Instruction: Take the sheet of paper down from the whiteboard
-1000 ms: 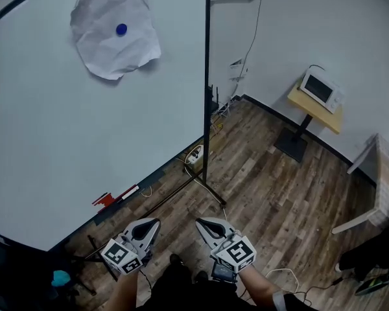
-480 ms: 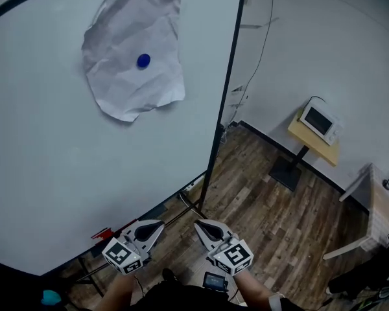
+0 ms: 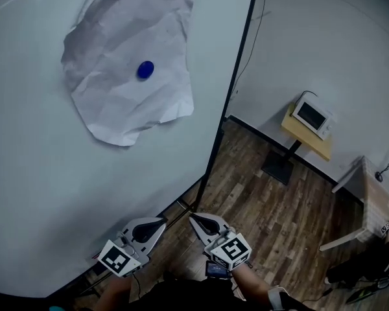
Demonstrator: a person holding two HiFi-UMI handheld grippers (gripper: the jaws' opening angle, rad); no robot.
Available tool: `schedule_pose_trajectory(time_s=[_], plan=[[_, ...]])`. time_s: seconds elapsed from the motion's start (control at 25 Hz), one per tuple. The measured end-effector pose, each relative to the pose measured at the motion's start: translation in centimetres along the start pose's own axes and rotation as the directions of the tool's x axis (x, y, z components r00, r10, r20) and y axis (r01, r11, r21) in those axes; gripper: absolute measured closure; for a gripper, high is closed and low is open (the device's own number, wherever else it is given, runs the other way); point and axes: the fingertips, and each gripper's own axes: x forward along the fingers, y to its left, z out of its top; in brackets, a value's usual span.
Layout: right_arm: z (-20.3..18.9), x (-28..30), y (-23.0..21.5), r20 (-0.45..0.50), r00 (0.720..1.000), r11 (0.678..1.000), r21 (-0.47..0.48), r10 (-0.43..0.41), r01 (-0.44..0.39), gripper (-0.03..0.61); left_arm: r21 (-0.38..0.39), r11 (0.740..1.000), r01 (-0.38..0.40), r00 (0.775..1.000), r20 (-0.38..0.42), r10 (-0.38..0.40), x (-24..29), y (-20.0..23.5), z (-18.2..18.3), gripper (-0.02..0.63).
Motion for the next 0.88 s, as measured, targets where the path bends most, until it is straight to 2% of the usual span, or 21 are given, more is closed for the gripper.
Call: schedule_pose_trajectory(time_s=[0.2,0.4,0.56,0.72,0.8,0.88], plan=[[0.2,1.1,-1.2,0.004,1.0,1.0,-0.001,-0.008,0.008,0.558,0.007,1.0,0.027,0.999,0.02,-0.027,1.3,0.6,-0.3,0.603],[-0.1,2.1,-2.8,-0.009,0.999,0.999,-0.02,0.044,-0.044,0.558,0.011,0.999,-0.052,0.999,0.008,0.052,2.0,2.6,-0.6,0.603],[1.2,2.9,-4.3,0.019,0.993,0.992,-0.044,0.117,-0.116,0.558,0.011,0.99,-0.143,0.99,0.023,0.143,3.0,4.3,0.2,0.604],[3.7,3.7,-5.9,0.053,0.981,0.981,-0.067,0.185,-0.182,0.558,0.047,0.973,-0.226,0.974,0.029,0.225,4.0,4.9,2.3,0.604],[6.3,4.6,-6.0,0.115,0.968,0.973,-0.087,0.223,-0.214,0.558,0.087,0.961,-0.261,0.965,0.026,0.26,3.9,5.4,3.5,0.604],[9.6,5.4,-5.6,0.2,0.94,0.96,-0.109,0.275,-0.257,0.558,0.14,0.945,-0.296,0.955,0.024,0.296,3.8,6.1,5.0,0.604]])
